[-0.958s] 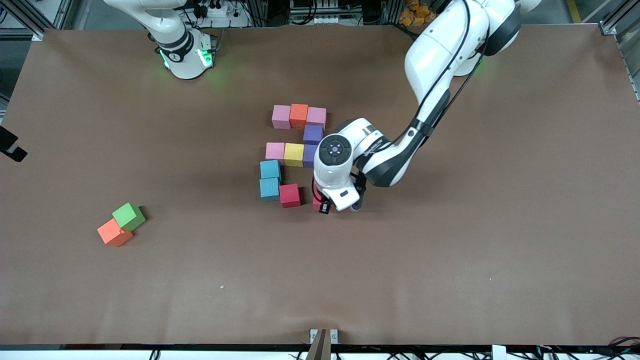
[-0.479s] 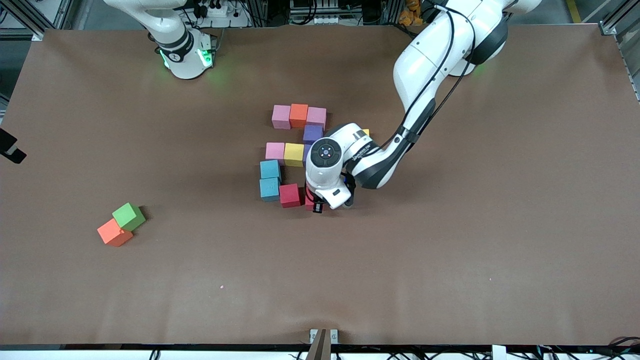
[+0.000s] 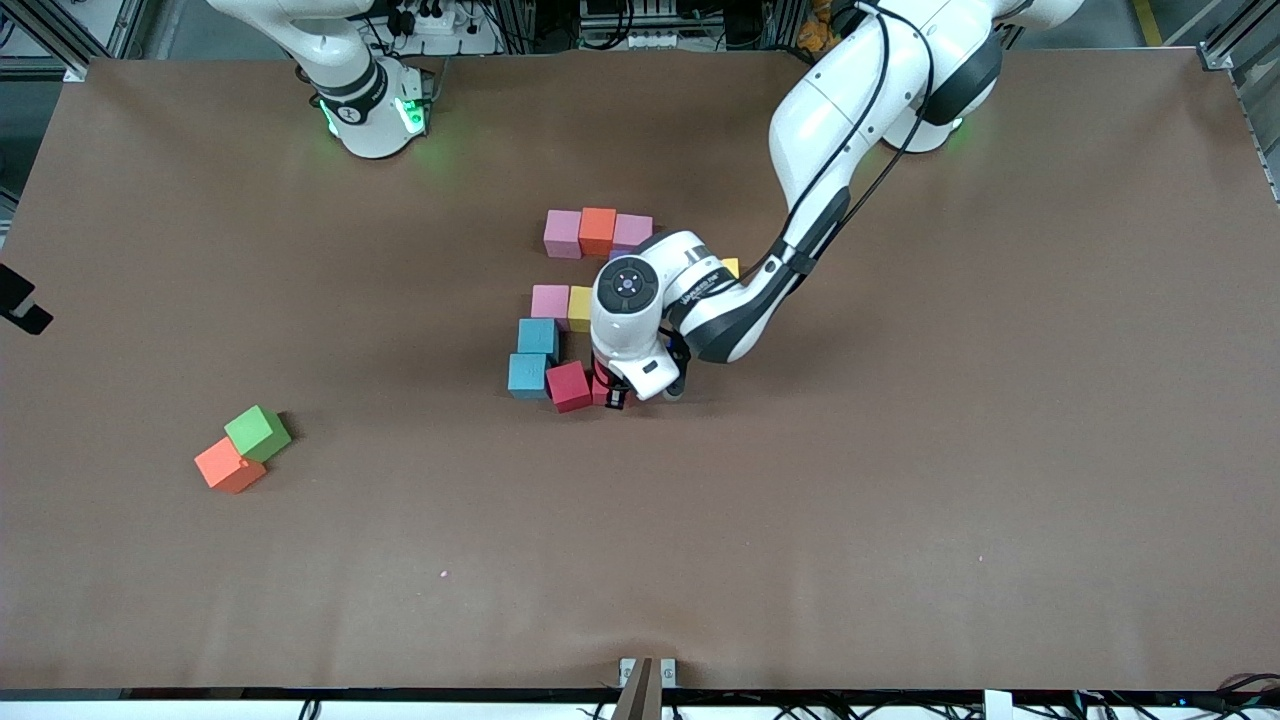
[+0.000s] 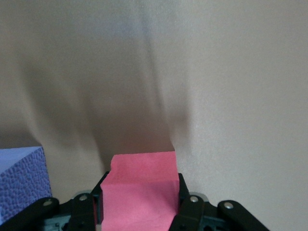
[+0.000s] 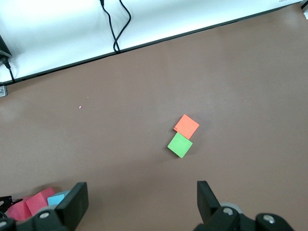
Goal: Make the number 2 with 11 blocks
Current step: 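Lower the red cube beside the first red cube and open the left gripper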
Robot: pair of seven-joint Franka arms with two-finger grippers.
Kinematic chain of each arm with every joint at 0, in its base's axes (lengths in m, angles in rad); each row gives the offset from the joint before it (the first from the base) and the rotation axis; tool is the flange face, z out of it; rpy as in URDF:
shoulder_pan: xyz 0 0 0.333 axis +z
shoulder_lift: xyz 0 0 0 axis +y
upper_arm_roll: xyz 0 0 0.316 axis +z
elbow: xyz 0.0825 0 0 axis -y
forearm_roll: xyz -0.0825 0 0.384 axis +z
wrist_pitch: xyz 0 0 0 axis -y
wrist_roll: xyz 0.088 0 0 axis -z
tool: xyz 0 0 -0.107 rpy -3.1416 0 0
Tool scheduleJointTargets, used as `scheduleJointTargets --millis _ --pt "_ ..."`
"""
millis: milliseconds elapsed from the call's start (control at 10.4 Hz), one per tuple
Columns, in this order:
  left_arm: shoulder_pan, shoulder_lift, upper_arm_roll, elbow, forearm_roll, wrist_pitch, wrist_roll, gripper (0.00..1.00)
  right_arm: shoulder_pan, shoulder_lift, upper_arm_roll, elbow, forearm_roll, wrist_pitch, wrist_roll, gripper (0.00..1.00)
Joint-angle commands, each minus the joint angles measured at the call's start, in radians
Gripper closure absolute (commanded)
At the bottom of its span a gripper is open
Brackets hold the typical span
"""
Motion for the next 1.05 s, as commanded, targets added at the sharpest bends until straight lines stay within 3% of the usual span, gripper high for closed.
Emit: scheduleJointTargets --millis 0,96,192,479,958 --pt "-0.031 0.027 0.031 0.029 -0.02 0.004 -0.006 0.67 -0.001 0.004 0.001 0.011 0.0 0.002 0.004 0.0" --pt "-0.03 0.027 0.031 0.029 -0.02 0.004 -0.006 0.52 -0.001 0.004 0.001 0.009 0.0 0.002 0.006 0.0" --pt "-0.025 0.024 0.032 0.027 -0.018 0.002 -0.003 0.01 -0.001 0.004 0.001 0.011 0.0 0.002 0.004 0.0" --pt "-0.013 -0.013 0.035 0.021 -0.018 -0.022 0.019 0.0 -0.002 0.006 0.001 0.011 0.0 0.004 0.006 0.0" --pt "0.054 -0.151 0.023 0.017 -0.015 -0.188 0.096 0.0 -0.001 0.006 0.001 0.009 0.0 0.004 0.006 0.0"
